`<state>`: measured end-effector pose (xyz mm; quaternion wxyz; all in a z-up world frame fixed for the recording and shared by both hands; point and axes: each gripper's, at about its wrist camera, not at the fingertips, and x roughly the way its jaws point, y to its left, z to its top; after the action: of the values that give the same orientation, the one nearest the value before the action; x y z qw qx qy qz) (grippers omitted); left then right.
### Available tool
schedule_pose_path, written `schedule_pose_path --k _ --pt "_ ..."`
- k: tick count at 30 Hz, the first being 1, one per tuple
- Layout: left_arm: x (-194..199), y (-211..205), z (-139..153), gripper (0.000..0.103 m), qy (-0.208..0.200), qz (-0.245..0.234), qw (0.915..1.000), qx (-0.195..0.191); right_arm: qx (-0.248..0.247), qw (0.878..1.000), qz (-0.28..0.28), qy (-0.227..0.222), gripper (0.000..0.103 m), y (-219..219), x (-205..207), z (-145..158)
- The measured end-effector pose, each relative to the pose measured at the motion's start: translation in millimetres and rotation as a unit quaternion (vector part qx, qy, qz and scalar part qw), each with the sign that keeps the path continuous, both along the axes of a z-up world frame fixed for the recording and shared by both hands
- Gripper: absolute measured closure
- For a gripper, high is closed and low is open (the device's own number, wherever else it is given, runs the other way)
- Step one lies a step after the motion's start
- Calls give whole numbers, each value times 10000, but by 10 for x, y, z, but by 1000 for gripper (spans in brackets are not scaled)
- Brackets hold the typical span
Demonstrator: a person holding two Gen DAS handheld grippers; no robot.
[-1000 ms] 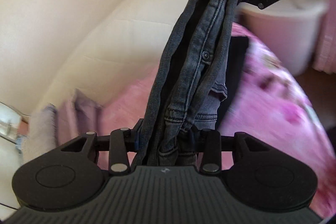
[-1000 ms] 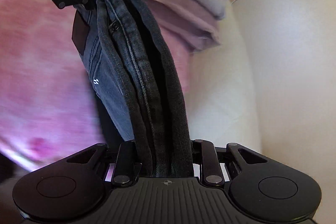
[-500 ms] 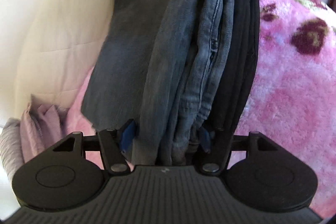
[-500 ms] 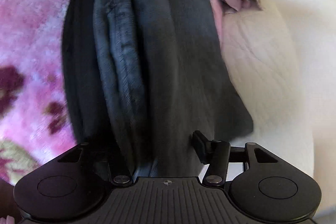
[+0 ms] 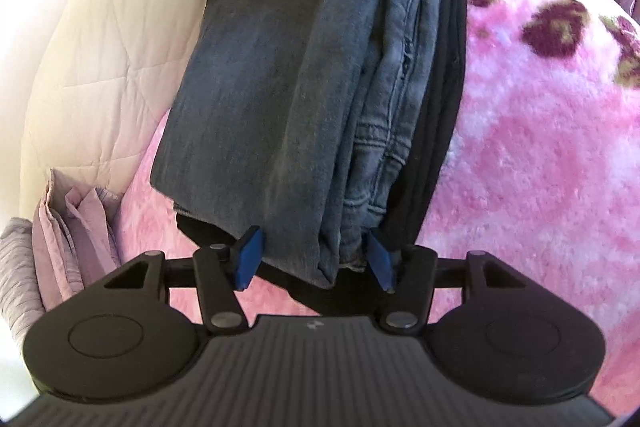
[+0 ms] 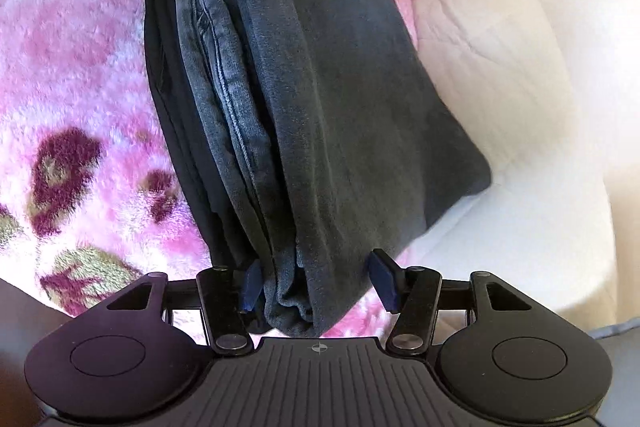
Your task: Fold clothes
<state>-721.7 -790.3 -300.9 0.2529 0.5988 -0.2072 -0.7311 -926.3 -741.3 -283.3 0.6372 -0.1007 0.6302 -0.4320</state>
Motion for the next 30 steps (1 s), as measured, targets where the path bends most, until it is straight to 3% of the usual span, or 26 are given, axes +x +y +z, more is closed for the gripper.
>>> schedule_pose_path --k 4,7,9,10,11,12,15,20,21,25,30 --pt "119 43 253 51 367 851 9952 317 152 9952 -788 -553 46 275 86 234" --pt "269 68 501 47 890 1755 9779 713 265 9854 -1375 -964 41 481 150 409" --pt "389 172 660 39 1310 2415 9565 980 385 9726 -1829 -1386 35 579 213 547" --pt "456 226 735 34 1581 2756 9417 1104 484 9594 -2141 -1769 35 638 228 619" --pt "525 280 808 32 1861 3094 9245 1225 580 9431 -2458 -2164 33 713 230 685" --pt "595 342 876 29 2163 3347 9076 1324 553 9343 -2629 -2343 32 788 266 738" --pt "807 536 1075 24 3058 4023 8480 1596 327 9173 -2973 -2629 31 1011 412 883" --pt "1029 874 1278 24 3829 4006 8085 1980 -51 8832 -3528 -3088 30 1383 655 1123" --pt "1074 945 1321 24 3900 3920 8085 2013 -126 8756 -3636 -3177 30 1457 704 1171" --pt "1273 1364 1603 24 4055 3398 8220 2106 -428 8423 -4055 -3524 30 1755 899 1363" --pt "1543 1790 1957 22 4043 2975 8433 1922 -838 8158 -4314 -3760 30 2281 1272 1708"
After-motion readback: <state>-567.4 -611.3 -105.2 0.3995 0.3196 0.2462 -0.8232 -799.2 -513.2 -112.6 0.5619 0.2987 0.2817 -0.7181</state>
